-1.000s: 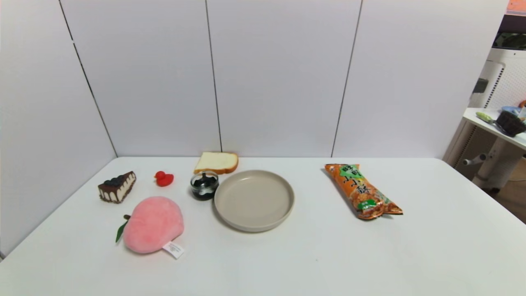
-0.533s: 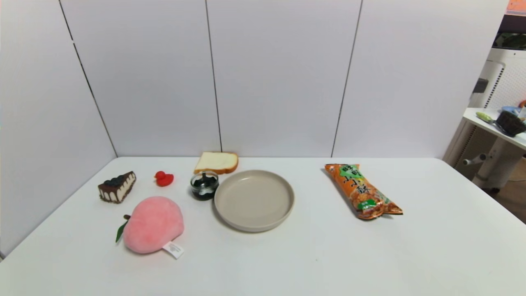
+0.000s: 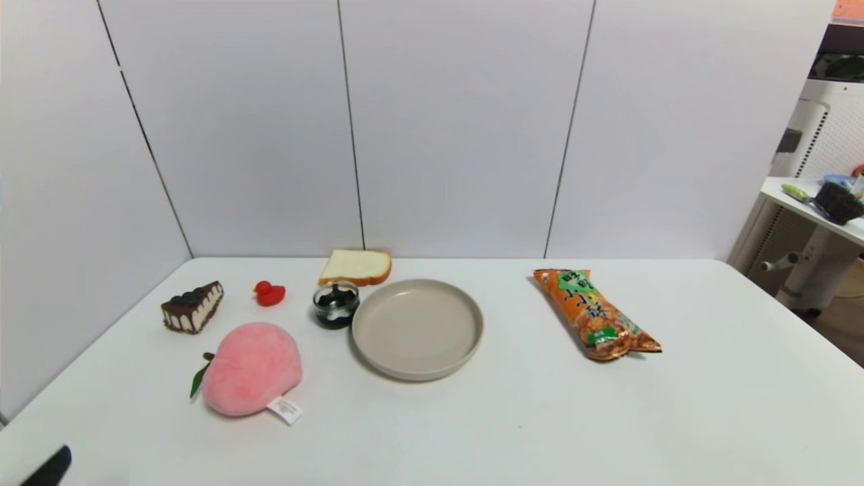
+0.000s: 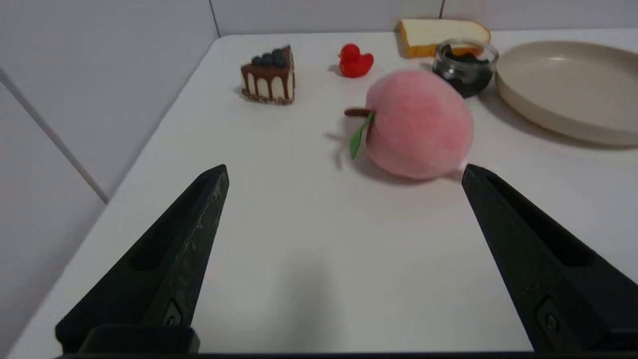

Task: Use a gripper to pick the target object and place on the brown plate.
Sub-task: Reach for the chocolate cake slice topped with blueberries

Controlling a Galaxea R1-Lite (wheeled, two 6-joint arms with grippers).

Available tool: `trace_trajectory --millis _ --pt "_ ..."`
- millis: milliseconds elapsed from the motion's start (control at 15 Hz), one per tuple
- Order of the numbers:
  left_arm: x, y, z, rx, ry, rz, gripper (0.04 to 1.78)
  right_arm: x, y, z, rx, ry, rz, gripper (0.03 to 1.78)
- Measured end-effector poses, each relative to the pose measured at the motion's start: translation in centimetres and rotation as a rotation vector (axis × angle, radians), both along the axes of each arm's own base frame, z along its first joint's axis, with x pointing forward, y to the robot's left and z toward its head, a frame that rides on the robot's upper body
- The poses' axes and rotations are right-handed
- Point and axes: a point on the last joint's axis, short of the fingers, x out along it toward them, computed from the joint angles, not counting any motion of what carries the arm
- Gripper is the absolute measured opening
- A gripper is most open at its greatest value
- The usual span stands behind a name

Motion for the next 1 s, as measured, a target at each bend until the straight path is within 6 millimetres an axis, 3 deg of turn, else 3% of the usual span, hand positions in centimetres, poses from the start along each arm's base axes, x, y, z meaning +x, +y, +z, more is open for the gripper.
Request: trace_trajectory --millis 133,267,333,467,667,800,1000 --pt "2.4 0.3 6.2 0.013 -0.002 0.030 1.69 0.0 0.0 0.0 0.000 0.000 0.000 1.70" --pt "6.0 0.8 12.7 0.044 0.031 0.051 1.69 0.0 0.0 0.0 0.000 0.000 0.000 1.70" --pt "8.3 1.2 15.2 0.066 0.070 0.057 1.69 0.0 0.0 0.0 0.000 0.000 0.001 1.70" --pt "13.9 2.2 18.2 0.119 0.203 0.057 1.69 0.0 0.0 0.0 0.000 0.000 0.001 1.70" --pt "22.6 4.2 17.7 0.209 0.464 0.017 1.69 0.0 0.0 0.0 0.000 0.000 0.001 1.70" --pt "27.4 5.5 15.7 0.275 0.610 -0.028 1.69 0.0 0.0 0.0 0.000 0.000 0.000 1.70" --pt "33.0 7.4 11.9 0.353 0.760 -0.096 1.69 0.0 0.0 0.0 0.000 0.000 0.001 1.70"
